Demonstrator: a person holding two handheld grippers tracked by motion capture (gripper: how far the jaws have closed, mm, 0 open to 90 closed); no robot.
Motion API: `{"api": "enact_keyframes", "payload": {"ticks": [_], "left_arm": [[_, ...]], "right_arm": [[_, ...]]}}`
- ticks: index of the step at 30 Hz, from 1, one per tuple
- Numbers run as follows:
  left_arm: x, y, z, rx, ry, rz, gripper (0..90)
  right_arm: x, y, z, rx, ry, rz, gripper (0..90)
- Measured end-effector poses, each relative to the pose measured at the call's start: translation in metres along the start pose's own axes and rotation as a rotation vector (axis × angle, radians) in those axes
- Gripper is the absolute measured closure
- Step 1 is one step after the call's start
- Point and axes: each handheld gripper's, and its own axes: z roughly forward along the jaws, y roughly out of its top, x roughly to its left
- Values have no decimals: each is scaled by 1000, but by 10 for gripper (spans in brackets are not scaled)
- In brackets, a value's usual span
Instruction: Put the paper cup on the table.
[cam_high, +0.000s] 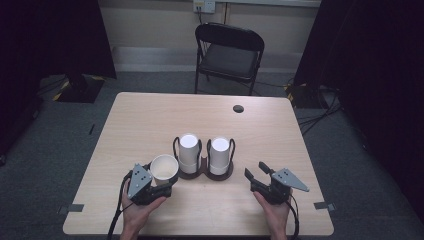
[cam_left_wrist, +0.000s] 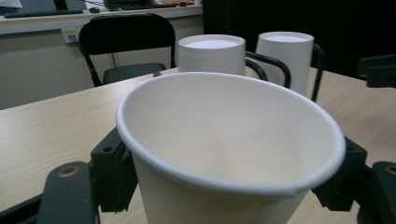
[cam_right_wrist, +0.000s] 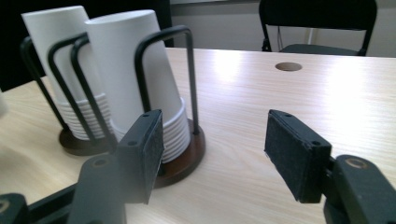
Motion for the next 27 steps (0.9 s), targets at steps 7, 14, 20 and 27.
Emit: {"api": "enact_keyframes", "payload": {"ticks": [7,14,20,27], "left_arm": [[22,6,1,-15,37,-40,233],[37,12,4,-31,67,-59,233],[52,17,10,-34,104,-71,233],[62,23,21,-13,158,-42,231]], "right_arm": [[-6,-7,5,-14,-51,14,337],[-11,-16,10,-29,-71,29,309],[-13,-21,12,-30,-79,23,272],[-13,-23,13,-25,-109,27,232]]}}
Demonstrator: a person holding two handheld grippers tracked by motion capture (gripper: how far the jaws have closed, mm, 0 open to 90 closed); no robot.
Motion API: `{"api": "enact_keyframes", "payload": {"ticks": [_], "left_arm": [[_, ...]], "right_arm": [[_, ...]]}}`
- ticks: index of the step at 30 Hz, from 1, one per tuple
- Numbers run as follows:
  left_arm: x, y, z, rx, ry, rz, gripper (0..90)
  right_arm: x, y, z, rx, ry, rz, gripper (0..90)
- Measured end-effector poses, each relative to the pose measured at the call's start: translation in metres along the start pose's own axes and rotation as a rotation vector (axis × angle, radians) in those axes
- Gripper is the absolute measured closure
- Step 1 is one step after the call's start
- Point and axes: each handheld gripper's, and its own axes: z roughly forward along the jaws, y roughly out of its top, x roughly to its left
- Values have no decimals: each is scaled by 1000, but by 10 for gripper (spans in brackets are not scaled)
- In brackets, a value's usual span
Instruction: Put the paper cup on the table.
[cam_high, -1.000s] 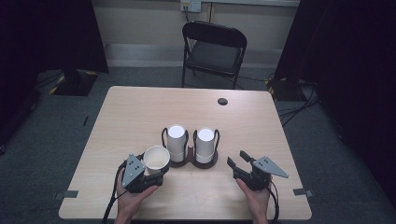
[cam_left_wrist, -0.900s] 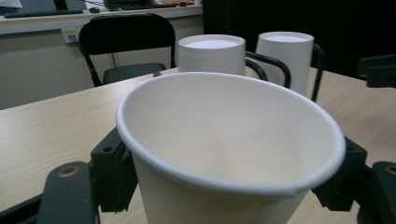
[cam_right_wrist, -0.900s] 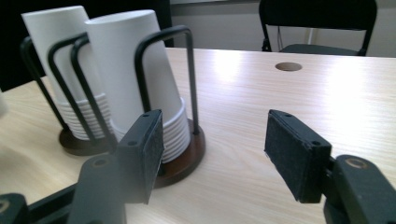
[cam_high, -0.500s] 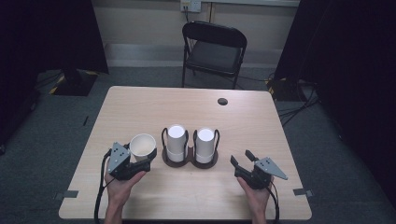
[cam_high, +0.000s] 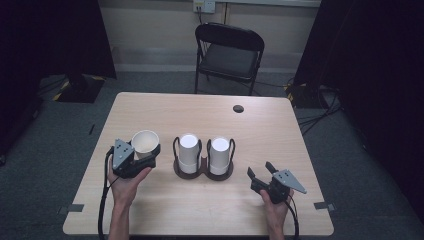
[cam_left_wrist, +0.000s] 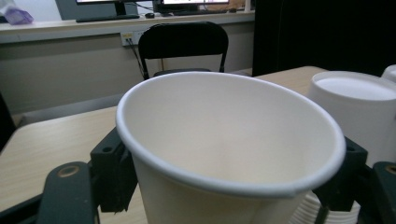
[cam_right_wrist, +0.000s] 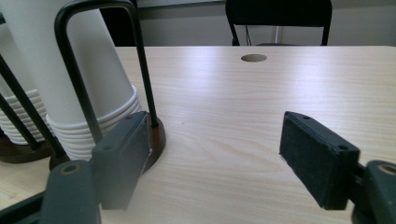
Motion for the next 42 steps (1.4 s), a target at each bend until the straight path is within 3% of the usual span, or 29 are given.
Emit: {"api": "enact_keyframes", "payload": {"ticks": [2,8,10,11,15,17,24,27,32,33,42], "left_arm": [[3,0,3,5,24,11,231],[24,-10,20,40,68,-31,229],[31,-14,26,45,49,-71,229],[32,-16,28,56,55,-67,228],[31,-21,35,74,50,-55,226],[33,-24,39,78,37,-70,224],[37,-35,50,130,56,-88,212],[38,-41,54,150,40,-100,212],[38,-53,55,158,33,-125,219],[39,-54,56,175,31,-117,217],[36,-55,56,180,22,-117,191]], "right_arm": [[0,0,0,-8,10,-5,232],[1,-1,-2,-22,20,-5,221],[1,-1,-2,-23,20,-10,223],[1,-1,-2,-24,19,-10,224],[0,-1,-2,-20,24,-4,263],[0,-1,-2,-16,23,1,263],[0,-1,-2,-9,23,-1,266],[1,-1,-2,-10,19,-1,285],[1,-1,-1,-7,15,-8,287],[1,-1,-1,-6,16,-8,288],[2,0,-1,-6,15,-11,288]]}}
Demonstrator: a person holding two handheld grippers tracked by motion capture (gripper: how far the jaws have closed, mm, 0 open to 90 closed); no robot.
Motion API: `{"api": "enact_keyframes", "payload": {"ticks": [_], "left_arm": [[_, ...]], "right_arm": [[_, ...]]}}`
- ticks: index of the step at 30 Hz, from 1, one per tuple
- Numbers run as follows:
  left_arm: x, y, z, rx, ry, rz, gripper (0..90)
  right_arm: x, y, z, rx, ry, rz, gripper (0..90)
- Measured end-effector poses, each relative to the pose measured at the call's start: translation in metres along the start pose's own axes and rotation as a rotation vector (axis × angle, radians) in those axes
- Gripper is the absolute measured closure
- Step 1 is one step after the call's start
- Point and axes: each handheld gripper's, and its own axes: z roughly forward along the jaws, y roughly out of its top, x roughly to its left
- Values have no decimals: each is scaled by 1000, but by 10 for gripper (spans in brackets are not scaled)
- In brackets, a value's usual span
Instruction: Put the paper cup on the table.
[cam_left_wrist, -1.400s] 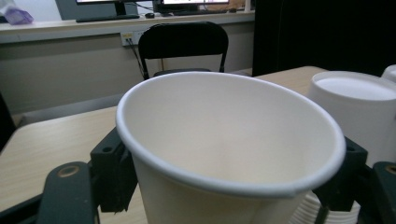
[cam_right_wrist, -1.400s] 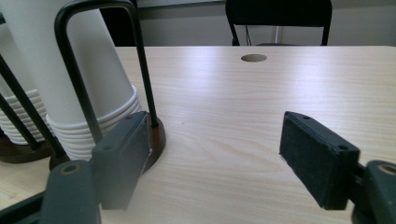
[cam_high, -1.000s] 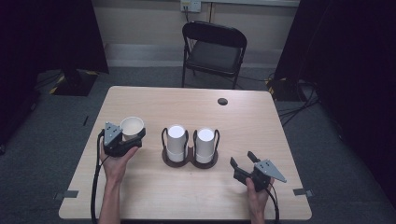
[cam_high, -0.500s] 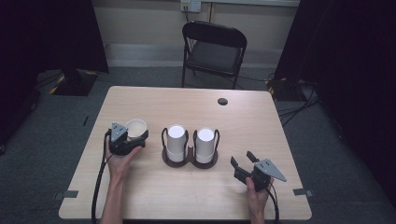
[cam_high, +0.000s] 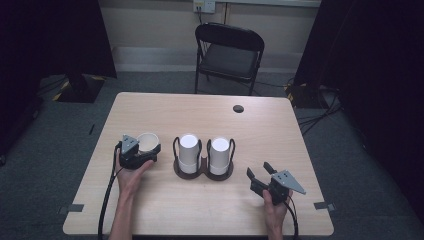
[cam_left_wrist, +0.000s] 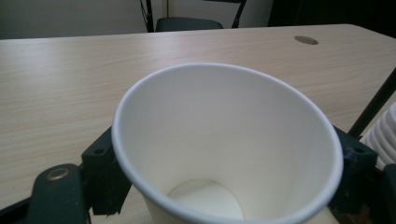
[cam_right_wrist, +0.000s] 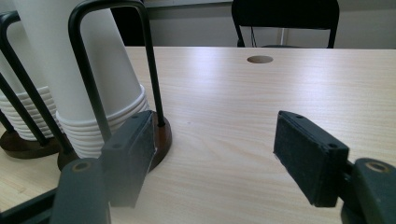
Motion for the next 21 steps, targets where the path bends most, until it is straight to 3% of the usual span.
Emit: {"api": "enact_keyframes", "payload": {"ticks": [3,11,16,21], "left_arm": [[-3,2,-2,-3,1,20,176],[-3,-3,-2,11,-7,20,155],[0,-9,-3,10,1,-15,154],[-1,-9,-6,27,-2,12,154]], "right_arm": [[0,0,0,3,1,0,288],[0,0,-1,1,3,4,288],[0,0,-1,1,2,2,288],[-1,0,0,3,1,7,288]]}}
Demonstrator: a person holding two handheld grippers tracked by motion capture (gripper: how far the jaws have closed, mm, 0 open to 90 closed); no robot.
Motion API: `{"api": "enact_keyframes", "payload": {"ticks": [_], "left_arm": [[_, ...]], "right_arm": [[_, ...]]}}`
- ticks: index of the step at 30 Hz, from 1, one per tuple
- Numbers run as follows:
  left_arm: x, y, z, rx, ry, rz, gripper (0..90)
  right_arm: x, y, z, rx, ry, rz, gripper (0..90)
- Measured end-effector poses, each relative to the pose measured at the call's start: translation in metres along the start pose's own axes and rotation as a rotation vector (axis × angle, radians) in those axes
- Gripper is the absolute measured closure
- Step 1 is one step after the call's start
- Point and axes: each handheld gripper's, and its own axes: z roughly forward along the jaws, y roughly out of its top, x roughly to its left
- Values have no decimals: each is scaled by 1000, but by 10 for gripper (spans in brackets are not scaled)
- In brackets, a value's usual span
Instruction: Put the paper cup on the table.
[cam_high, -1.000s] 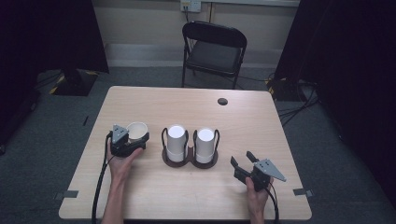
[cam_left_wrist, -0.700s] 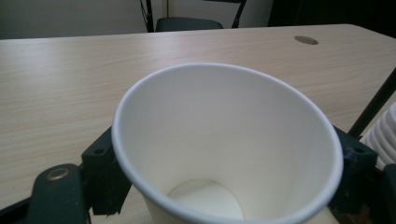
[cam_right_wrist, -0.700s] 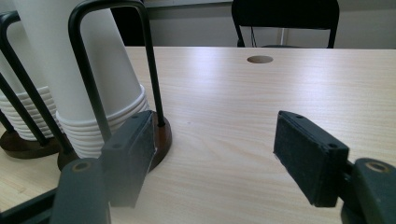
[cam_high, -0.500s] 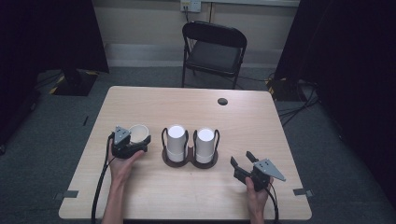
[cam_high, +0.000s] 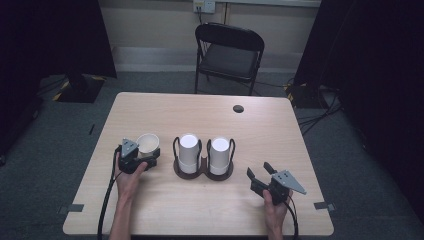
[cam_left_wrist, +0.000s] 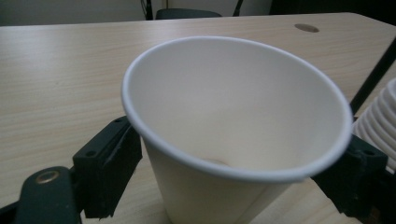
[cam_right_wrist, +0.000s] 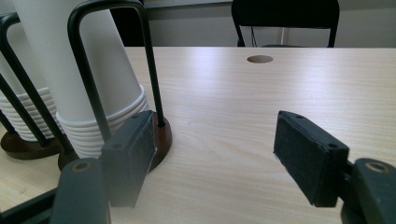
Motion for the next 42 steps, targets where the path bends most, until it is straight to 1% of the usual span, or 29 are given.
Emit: {"api": "enact_keyframes", "payload": {"ticks": [1,3,4,5,6,7,9,11,12,13,14,15,16,17,19,20,21,22,25,26,27,30,31,34,37,39,40,41,42], "left_arm": [[-1,0,0,-3,2,-11,154],[-1,0,-1,7,12,-2,155],[-2,0,-2,12,9,0,155],[-2,-1,-3,9,12,8,154],[-3,-2,-4,-3,10,1,155],[-2,-2,-5,4,13,3,155],[-1,-5,-8,-3,4,2,155],[1,-8,-10,5,9,-4,155],[1,-9,-11,4,15,-17,156],[2,-9,-14,6,19,-9,156],[1,-10,-15,-5,19,-23,156],[1,-11,-17,-14,22,-30,156],[1,-11,-20,-12,24,-28,156],[0,-12,-22,-20,24,-38,156],[0,-12,-25,-6,42,-27,157],[-1,-12,-27,-15,45,-40,158],[-1,-13,-30,-15,43,-37,157],[-3,-14,-32,-26,45,-46,158],[-7,-18,-39,-28,53,-54,158],[-9,-20,-41,-18,72,-55,158],[-10,-20,-42,-11,71,-58,160],[-14,-23,-49,-21,61,-65,160],[-16,-23,-51,-25,55,-74,160],[-23,-24,-59,-30,47,-85,160],[-32,-27,-66,-42,33,-77,161],[-37,-29,-67,-54,46,-67,162],[-39,-29,-68,-51,52,-59,170],[-41,-29,-69,-49,48,-58,173],[-43,-29,-70,-58,34,-70,173]], "right_arm": [[0,0,0,0,-2,0,288],[0,0,0,1,-1,2,288],[0,0,0,0,-2,2,288],[0,0,0,0,-2,1,288],[0,0,0,1,-1,3,288],[0,0,0,1,-1,4,288],[0,0,0,-1,-2,3,288],[0,0,0,-1,-2,4,288],[0,0,0,-1,-1,4,288],[0,0,0,0,-2,5,288],[0,0,0,0,-2,4,288],[0,0,0,0,-1,5,288],[-1,0,0,0,0,5,288],[-1,0,0,4,4,11,287],[-2,0,1,8,5,19,288],[-2,0,1,9,6,21,287],[-2,0,1,9,5,20,287],[-2,0,1,9,4,17,288],[-1,0,1,8,1,17,288],[-1,0,1,9,3,17,287],[-1,0,1,6,1,15,288],[0,0,0,5,0,8,287],[-1,0,0,2,-2,5,287],[-1,0,-1,1,-2,13,287],[0,0,-1,-2,-5,13,287],[0,0,-1,-2,-5,12,287],[0,0,-1,-3,-5,12,287],[0,0,-1,-2,-4,11,287],[0,0,-1,-3,-4,12,287]]}}
